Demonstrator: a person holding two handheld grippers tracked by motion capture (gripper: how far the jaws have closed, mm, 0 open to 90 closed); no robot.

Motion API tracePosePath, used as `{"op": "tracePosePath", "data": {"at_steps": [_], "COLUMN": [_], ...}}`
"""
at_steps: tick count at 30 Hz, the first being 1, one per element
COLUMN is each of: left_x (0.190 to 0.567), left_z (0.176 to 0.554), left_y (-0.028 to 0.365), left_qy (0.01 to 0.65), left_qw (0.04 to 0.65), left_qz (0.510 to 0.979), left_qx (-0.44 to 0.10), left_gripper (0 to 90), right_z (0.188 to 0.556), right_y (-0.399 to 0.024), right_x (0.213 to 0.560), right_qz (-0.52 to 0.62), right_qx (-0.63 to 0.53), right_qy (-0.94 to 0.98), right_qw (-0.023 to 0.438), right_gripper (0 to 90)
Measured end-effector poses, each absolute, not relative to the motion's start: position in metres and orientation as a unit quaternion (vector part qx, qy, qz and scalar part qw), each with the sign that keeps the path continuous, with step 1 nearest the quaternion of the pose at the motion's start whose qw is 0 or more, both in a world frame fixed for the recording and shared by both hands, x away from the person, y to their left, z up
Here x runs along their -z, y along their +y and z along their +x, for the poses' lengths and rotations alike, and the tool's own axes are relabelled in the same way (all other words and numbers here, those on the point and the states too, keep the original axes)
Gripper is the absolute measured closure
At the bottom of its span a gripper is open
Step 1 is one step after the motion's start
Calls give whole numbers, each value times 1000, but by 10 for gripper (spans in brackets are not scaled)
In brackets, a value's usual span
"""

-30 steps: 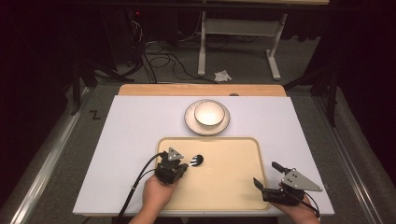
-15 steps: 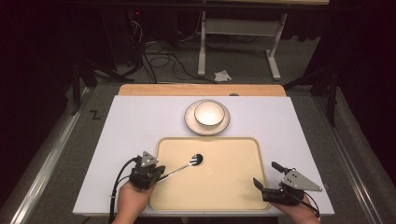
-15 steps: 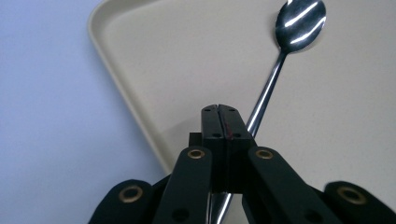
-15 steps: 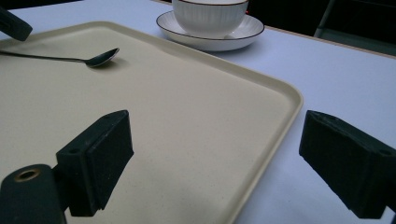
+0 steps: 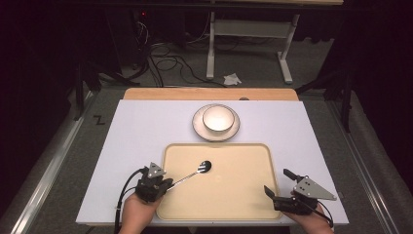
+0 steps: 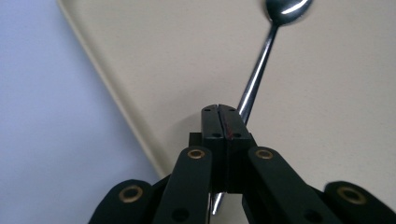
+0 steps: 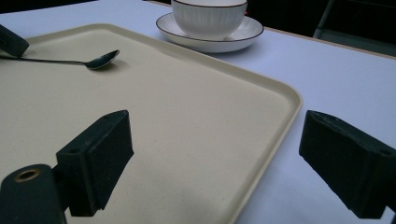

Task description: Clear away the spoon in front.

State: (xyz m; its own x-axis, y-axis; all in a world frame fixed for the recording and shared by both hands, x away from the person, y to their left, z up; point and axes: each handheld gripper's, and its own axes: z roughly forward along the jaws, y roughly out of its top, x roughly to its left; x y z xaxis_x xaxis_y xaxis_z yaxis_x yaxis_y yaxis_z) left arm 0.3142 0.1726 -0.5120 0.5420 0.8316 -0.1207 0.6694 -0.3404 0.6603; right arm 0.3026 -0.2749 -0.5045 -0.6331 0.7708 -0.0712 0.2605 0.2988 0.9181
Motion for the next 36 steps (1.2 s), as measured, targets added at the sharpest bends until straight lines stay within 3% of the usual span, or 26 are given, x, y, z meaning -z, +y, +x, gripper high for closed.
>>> {"op": "tracePosePath", "data": {"at_steps": [18,26,30,36], "left_x": [508,496,501,508], "left_z": [298,331,349,361], "left_y": [130,104,83,81], "left_qy": [408,413,413,427], "left_qw": [354,369,349,338], "left_qz": [836,826,834,830], "left_qx": [-99,-102,-110,-117], "left_gripper": [900,900,900,900], "right_z": [302,302,302,302], "right_y": [-274,-273,-277,-279], "right_x": [504,504,503,503], "right_qz": [340,335,337,340], "right_qx": [-485,-486,-491,-492], "right_qy": [762,763,759,758], "right_qw": [261,262,262,262], "right_gripper": [105,106,106,106]}}
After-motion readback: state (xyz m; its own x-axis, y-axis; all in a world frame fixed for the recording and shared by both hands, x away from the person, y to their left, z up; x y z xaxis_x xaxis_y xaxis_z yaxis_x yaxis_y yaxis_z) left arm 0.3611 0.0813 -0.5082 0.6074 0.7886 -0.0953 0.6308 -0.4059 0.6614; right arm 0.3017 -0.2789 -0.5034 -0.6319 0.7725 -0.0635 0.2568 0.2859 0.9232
